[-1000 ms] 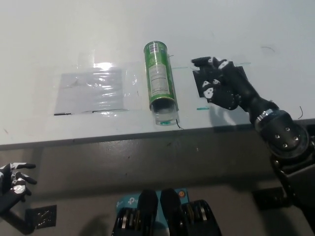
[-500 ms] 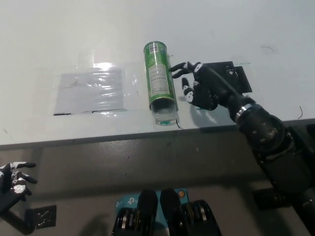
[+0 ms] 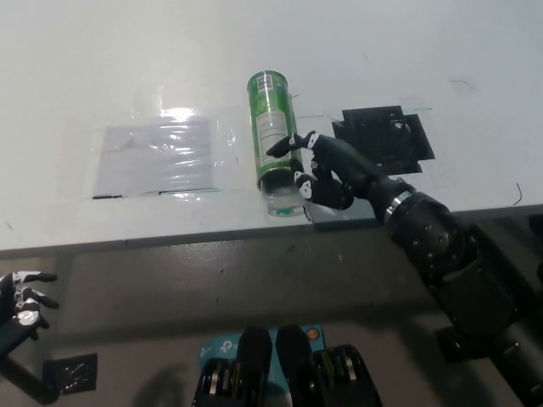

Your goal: The robot uses its right hand finger to pull out the chips tray kept inside a container in the middle of the desk

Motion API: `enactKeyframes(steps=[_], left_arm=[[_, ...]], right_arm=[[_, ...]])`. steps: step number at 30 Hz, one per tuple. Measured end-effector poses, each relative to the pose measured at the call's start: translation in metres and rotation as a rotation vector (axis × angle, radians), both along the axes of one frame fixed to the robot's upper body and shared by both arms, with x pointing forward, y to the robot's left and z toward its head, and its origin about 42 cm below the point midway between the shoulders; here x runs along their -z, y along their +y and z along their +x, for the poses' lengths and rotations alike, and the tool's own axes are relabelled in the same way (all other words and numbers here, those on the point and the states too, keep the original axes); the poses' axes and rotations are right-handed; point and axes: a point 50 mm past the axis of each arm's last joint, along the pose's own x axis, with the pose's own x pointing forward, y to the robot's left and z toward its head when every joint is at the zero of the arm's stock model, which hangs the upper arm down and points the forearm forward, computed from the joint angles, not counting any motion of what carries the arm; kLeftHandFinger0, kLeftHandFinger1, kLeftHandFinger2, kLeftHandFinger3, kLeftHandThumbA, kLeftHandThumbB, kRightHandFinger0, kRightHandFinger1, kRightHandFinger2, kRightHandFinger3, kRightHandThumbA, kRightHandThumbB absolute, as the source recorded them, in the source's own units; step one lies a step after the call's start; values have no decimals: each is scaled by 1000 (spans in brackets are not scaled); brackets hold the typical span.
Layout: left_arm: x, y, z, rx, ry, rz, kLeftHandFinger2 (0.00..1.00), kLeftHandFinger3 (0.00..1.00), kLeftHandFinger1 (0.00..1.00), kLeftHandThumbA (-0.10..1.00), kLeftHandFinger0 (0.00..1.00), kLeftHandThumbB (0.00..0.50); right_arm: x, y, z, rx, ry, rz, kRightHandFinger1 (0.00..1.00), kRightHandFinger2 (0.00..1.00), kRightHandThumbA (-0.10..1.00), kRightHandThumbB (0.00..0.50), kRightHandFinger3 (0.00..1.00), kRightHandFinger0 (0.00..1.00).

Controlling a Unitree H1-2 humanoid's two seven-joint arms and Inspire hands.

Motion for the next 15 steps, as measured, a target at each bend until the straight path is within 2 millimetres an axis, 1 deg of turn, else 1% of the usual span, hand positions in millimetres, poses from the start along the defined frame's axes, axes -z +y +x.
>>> enactKeyframes(steps=[1, 2, 6, 7, 8, 9, 10, 11, 12, 13, 14, 15], left_arm=[[0, 0, 0, 1, 0, 2, 466, 646, 362, 53, 332, 0], [-1, 1, 0, 2, 1, 4, 456, 638, 356, 45, 328, 0], [-2, 1, 1, 5, 0, 5, 448, 624, 358, 50, 332, 0], [-3, 1, 2, 5, -2, 4, 458, 630, 364, 57, 338, 0], [-3, 1, 2, 5, -3, 4, 459, 632, 365, 57, 339, 0], [-4, 1, 3, 4, -5, 4, 458, 638, 362, 54, 336, 0], [-5, 1, 3, 4, -6, 4, 467, 648, 362, 44, 332, 0], [-6, 1, 4, 5, -8, 4, 467, 649, 362, 42, 332, 0], [-7, 1, 4, 5, -9, 4, 469, 654, 369, 32, 343, 0], [-7, 1, 4, 4, -9, 4, 469, 654, 369, 30, 342, 0], [-7, 0, 4, 4, -10, 4, 471, 659, 367, 15, 337, 0], [-7, 0, 4, 5, -11, 4, 472, 661, 368, 15, 340, 0]], right_arm=[[3, 1, -2, -4, 2, -6, 0, 756, -100, 262, 713, 0], [7, 1, -3, -6, 6, -10, 34, 768, -100, 238, 722, 22], [22, -1, -12, -9, 33, -26, 24, 757, -100, 235, 716, 0], [25, -2, -14, -8, 38, -32, 14, 734, -100, 239, 703, 0], [27, -2, -16, -9, 42, -34, 17, 732, -100, 244, 697, 18], [29, -2, -18, -11, 44, -34, 45, 737, -100, 238, 705, 51], [31, -3, -20, -11, 47, -34, 50, 743, -100, 242, 715, 130], [32, -3, -22, -13, 49, -36, 50, 743, -100, 242, 716, 135], [33, -3, -24, -15, 50, -36, 34, 728, -100, 254, 716, 154], [34, -3, -25, -17, 49, -38, 26, 727, -100, 257, 728, 127], [34, -3, -27, -19, 44, -46, 17, 753, -100, 254, 747, 86], [35, -4, -28, -19, 39, -52, 34, 749, -100, 251, 748, 109]])
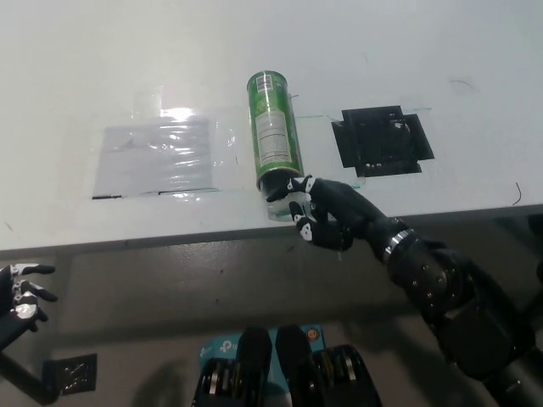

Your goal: The robot uses its right hand finger to pull out the chips tray kept inside a container in the middle of the desk

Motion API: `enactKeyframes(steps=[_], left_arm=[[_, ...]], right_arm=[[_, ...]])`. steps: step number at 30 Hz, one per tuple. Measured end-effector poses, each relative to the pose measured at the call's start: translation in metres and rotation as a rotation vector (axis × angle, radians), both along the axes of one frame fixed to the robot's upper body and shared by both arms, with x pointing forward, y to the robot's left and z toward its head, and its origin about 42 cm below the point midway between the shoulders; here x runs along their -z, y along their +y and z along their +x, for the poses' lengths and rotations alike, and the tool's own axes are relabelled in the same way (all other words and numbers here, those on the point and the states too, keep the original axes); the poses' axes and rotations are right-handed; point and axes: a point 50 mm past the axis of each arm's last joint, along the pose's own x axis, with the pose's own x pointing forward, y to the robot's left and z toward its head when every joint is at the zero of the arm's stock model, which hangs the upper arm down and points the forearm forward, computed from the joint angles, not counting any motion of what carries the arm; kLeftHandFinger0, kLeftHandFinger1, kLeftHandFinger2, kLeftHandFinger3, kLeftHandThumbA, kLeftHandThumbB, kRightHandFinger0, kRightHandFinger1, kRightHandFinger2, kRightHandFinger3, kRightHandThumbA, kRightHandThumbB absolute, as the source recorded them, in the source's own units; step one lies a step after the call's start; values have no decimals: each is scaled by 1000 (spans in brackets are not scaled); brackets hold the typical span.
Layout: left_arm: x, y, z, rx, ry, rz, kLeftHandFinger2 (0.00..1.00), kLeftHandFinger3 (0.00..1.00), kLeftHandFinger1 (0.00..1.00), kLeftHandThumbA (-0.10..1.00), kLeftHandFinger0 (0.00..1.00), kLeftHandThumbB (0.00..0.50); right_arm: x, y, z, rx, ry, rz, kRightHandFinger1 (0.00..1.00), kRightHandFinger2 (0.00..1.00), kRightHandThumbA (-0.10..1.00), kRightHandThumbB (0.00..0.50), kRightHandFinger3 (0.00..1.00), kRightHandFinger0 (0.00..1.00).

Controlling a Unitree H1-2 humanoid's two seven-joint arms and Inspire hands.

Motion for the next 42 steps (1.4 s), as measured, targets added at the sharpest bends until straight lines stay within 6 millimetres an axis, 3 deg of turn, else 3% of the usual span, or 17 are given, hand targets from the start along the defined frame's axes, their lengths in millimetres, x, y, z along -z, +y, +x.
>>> enactKeyframes(steps=[3, 5, 9, 11, 15, 18, 19, 22, 23, 27, 32, 42], left_arm=[[-1, 0, 0, 1, -3, 1, 468, 659, 364, 15, 333, 0], [-3, 0, 0, 1, -9, 2, 453, 637, 354, 27, 326, 0], [-4, 0, -1, -1, -15, 2, 447, 627, 358, 24, 329, 0], [-5, 0, -1, -2, -14, 2, 441, 615, 359, 20, 337, 0], [-4, 0, 0, -2, -12, 1, 427, 598, 355, 32, 333, 0], [-5, -1, 0, -3, -11, -1, 428, 606, 356, 43, 331, 0], [-5, -1, 0, -4, -11, -1, 427, 609, 355, 45, 328, 0], [-6, -1, 1, -4, -11, -1, 430, 614, 356, 47, 330, 0], [-6, -1, 2, -4, -10, -1, 437, 626, 358, 54, 329, 0], [-8, -2, 4, -2, -16, -1, 443, 638, 363, 48, 337, 0], [-11, -2, 6, -1, -24, -2, 435, 643, 360, 84, 338, 0], [-12, -2, 8, -2, -25, -2, 435, 633, 353, 68, 323, 0]], right_arm=[[2, -4, -2, 6, -4, -19, 59, 755, -100, 264, 737, 69], [3, -6, -2, 8, -8, -26, 142, 774, -100, 227, 744, 137], [6, -8, -2, 14, -4, -27, 142, 781, -100, 201, 732, 86], [8, -9, -1, 22, 6, -24, 214, 812, -100, 197, 758, 117], [16, -6, -3, 31, 28, -7, 59, 780, -100, 218, 777, 14], [23, -7, -8, 33, 36, 12, 1, 765, -100, 220, 783, 0], [25, -7, -9, 34, 38, 21, 85, 761, -100, 208, 793, 68], [30, -9, -20, 40, 46, 59, 49, 755, -100, 200, 787, 50], [33, -10, -24, 43, 53, 70, 2, 771, -100, 189, 784, 2], [35, -12, -41, 59, 65, 113, 0, 791, -100, 183, 801, 0], [42, -14, -66, 88, 116, 175, 0, 746, -100, 212, 791, 0], [42, -20, -90, 106, 179, 224, 1, 743, -100, 196, 793, 0]])
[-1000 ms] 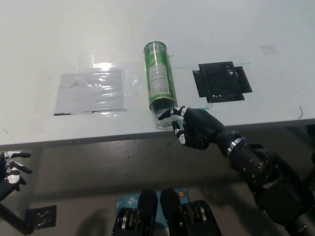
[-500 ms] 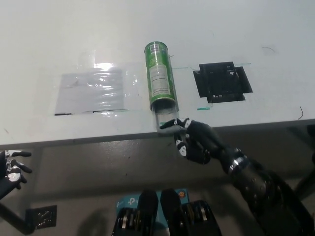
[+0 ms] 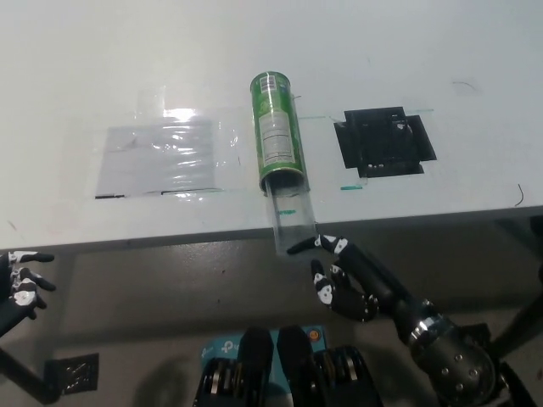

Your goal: The robot uses its right hand finger to pull out the chips tray kept inside a container in the middle of the desk

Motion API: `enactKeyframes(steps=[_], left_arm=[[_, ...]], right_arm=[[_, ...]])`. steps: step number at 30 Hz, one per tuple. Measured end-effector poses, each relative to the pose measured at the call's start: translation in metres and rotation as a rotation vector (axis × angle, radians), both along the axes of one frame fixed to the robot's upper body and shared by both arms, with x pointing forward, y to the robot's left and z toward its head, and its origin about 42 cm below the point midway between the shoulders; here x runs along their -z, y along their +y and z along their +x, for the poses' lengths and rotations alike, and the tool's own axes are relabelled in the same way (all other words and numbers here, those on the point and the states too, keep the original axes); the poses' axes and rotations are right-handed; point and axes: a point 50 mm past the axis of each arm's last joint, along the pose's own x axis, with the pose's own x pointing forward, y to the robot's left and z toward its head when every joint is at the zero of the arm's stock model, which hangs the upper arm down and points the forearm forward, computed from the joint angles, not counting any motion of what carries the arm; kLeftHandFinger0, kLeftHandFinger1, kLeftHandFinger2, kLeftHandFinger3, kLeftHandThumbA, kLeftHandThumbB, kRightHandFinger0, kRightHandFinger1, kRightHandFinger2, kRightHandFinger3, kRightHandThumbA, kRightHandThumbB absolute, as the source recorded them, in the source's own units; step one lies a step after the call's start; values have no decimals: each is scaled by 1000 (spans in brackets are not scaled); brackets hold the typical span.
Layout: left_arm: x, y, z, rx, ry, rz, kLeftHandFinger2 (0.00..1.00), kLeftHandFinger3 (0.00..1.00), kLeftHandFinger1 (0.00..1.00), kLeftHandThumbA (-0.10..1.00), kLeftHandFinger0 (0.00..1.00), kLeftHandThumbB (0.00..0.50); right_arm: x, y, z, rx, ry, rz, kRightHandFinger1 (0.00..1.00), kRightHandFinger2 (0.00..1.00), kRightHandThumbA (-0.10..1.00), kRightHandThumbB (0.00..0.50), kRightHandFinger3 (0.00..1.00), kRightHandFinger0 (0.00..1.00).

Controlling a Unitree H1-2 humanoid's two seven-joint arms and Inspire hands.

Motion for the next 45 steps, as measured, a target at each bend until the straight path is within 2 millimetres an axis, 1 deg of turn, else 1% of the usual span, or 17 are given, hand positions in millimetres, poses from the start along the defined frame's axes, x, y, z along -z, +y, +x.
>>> enactKeyframes(steps=[5, 7, 11, 12, 13, 14, 15, 16, 20, 23, 24, 27, 28, 32, 36, 42, 45], left_arm=[[-1, 0, 1, 1, -4, 0, 438, 640, 355, 104, 325, 0], [-2, -1, 2, 2, -6, 0, 435, 638, 353, 106, 325, 0], [-2, -1, 3, 2, -7, 1, 433, 639, 352, 109, 324, 0], [-2, -1, 3, 2, -7, 2, 430, 634, 350, 108, 320, 0], [-2, -1, 3, 1, -7, 3, 427, 624, 346, 103, 315, 0], [-2, -1, 3, 1, -7, 3, 427, 623, 346, 102, 315, 0], [-2, -1, 3, 2, -8, 4, 425, 602, 348, 99, 317, 0], [-2, -1, 3, 2, -8, 4, 418, 591, 347, 100, 319, 0], [-1, -1, 2, 1, -3, 6, 414, 593, 346, 105, 318, 0], [-1, -1, 1, 0, -2, 5, 404, 590, 341, 95, 311, 0], [-1, -1, 1, -1, -1, 4, 408, 589, 339, 85, 310, 0], [0, -1, 1, -1, 0, 1, 390, 574, 321, 104, 291, 0], [1, -1, 1, -2, 1, 0, 395, 581, 329, 112, 301, 0], [4, -3, -2, -4, 11, -7, 385, 573, 319, 118, 289, 0], [7, -2, -5, -6, 18, -7, 380, 558, 316, 110, 280, 0], [7, -2, -5, -6, 18, -8, 372, 556, 313, 125, 282, 0], [8, -2, -6, -8, 19, -8, 381, 558, 315, 128, 285, 0]], right_arm=[[4, -3, -8, 12, 25, 16, 43, 753, -100, 194, 779, 22], [5, -4, -10, 16, 35, 18, 23, 766, -100, 188, 780, 0], [6, -5, -15, 25, 58, 22, 2, 790, -100, 199, 791, 41], [7, -5, -15, 25, 64, 24, 5, 856, -100, 205, 866, 38], [7, -5, -16, 26, 67, 25, 46, 1000, -100, 207, 1000, 111], [7, -5, -16, 25, 68, 28, 40, 1000, -100, 207, 1000, 106], [7, -6, -15, 22, 68, 32, 152, 1000, -100, 273, 1000, 98], [7, -5, -16, 18, 69, 35, 132, 1000, -100, 321, 1000, 72], [3, -5, -12, -23, 69, 52, 277, 1000, -100, 384, 1000, 123], [-6, -4, -3, -58, 44, 51, 289, 1000, -70, 406, 1000, 131], [-12, -4, 1, -70, 29, 44, 283, 1000, -41, 425, 1000, 89], [-35, -5, 13, -103, -35, 24, 270, 1000, -56, 426, 1000, 60], [-43, -5, 15, -110, -56, 20, 226, 1000, -42, 431, 1000, 25], [-68, -5, 15, -134, -132, 31, 238, 1000, -78, 419, 1000, 7], [-80, -8, 11, -146, -163, 58, 178, 1000, -100, 432, 1000, 0], [-95, -18, 3, -151, -203, 71, 103, 1000, -100, 417, 1000, 0], [-99, -30, -4, -134, -210, 66, 115, 1000, -100, 398, 1000, 0]])
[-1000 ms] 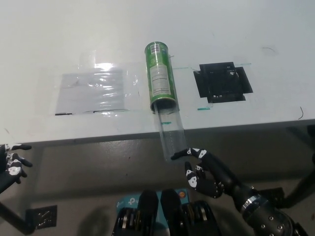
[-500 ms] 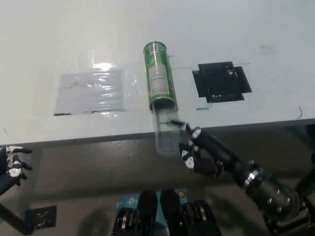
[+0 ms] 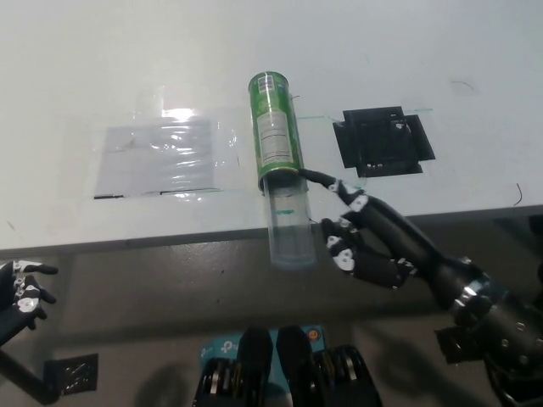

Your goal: The robot uses its right hand finger to pull out the chips tray kept inside a container in the middle of the desk

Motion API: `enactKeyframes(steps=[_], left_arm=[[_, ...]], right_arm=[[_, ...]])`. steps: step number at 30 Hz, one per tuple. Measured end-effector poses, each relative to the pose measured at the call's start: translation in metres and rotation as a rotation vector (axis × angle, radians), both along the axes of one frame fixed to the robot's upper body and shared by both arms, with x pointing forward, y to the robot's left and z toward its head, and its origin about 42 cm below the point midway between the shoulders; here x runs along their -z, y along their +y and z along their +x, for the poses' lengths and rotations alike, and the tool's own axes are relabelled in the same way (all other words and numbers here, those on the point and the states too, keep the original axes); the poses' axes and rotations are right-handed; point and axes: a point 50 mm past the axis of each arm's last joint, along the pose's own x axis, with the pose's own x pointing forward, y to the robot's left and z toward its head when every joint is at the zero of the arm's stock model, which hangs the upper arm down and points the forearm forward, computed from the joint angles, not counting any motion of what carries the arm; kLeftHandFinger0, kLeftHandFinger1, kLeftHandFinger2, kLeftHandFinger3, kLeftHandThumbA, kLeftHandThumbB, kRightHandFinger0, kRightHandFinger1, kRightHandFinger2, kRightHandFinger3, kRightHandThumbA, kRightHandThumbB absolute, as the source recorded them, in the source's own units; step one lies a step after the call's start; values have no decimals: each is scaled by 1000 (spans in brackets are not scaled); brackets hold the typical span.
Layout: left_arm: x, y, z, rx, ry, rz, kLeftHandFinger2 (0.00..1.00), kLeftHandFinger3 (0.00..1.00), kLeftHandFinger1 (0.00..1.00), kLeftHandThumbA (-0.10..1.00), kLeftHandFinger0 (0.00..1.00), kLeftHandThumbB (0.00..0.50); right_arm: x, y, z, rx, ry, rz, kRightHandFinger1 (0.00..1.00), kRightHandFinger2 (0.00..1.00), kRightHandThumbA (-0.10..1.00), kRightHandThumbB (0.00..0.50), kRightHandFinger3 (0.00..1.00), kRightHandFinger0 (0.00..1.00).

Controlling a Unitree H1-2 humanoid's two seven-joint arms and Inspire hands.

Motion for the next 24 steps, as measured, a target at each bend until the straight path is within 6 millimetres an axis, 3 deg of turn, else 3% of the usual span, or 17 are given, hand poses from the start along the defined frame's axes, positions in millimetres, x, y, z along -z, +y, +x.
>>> enactKeyframes(steps=[7, 11, 12, 14, 16, 20, 24], left_arm=[[1, 1, -1, -2, 2, 0, 385, 561, 312, 94, 274, 0], [1, 1, -2, -4, 2, -1, 390, 570, 319, 95, 291, 0], [1, 1, -2, -4, 2, -1, 379, 571, 307, 90, 276, 0], [2, 1, -2, -5, 1, -2, 376, 570, 303, 89, 270, 0], [2, 1, -2, -5, 1, -3, 380, 575, 309, 90, 277, 0], [2, 1, -2, -5, 0, -2, 386, 580, 312, 85, 284, 0], [2, 1, -2, -5, 1, -3, 386, 573, 310, 114, 277, 0]], right_arm=[[-3, -30, -15, 71, 11, 40, 171, 1000, -100, 337, 1000, 38], [8, -56, -23, 164, 47, 100, 132, 1000, -100, 292, 1000, 37], [10, -61, -24, 187, 54, 112, 64, 1000, -100, 278, 1000, 1], [17, -74, -28, 252, 68, 151, 80, 999, -100, 263, 1000, 6], [29, -88, -29, 345, 92, 220, 123, 866, -100, 248, 1000, 48], [59, -104, -32, 486, 157, 332, 67, 754, -100, 240, 946, 1], [87, -115, -34, 612, 214, 450, 124, 674, -100, 216, 905, 21]])
